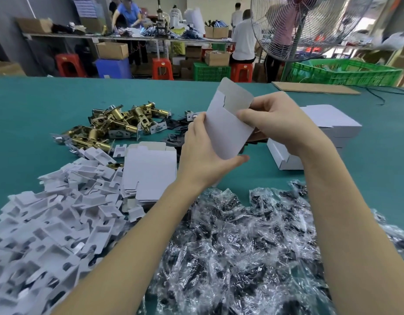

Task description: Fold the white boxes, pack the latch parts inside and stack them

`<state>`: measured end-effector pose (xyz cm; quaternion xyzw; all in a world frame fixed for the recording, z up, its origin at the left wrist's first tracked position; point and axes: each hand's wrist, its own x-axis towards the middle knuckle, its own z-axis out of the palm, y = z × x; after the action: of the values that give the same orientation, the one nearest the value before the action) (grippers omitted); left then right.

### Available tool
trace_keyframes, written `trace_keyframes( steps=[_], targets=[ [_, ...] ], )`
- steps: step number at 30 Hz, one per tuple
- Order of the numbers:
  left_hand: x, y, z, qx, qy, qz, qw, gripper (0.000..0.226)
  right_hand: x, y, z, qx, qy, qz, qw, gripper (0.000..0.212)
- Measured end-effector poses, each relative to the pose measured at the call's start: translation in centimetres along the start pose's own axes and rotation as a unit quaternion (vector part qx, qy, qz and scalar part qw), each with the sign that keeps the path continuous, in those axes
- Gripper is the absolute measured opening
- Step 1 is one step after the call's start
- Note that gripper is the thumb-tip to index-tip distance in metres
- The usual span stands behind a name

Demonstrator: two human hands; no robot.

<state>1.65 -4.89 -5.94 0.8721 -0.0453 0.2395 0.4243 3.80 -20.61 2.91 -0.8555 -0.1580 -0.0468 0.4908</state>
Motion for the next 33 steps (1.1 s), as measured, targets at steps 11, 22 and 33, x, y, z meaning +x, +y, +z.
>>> trace_keyframes(
  steps=[11,22,33],
  targets=[
    [-0.6,1.6,-0.3,-0.018,-0.007,0.027,0.999,0.126,-0.8,-1.2,-0.8,0.014,-0.066,0.02,0.998,0.016],
    [-0.3,0.8,-0.7,-0.073,0.063,0.064,0.993,0.071,0.3,0.2,0.5,-0.159,0.1,-0.007,0.982,0.026],
    [0.1,0.2,-1.0,-0.181,0.05,0.001,0.982,0.048,0.0,0.3,1.7,-0.009,-0.093,-0.017,0.996,0.061]
  ],
)
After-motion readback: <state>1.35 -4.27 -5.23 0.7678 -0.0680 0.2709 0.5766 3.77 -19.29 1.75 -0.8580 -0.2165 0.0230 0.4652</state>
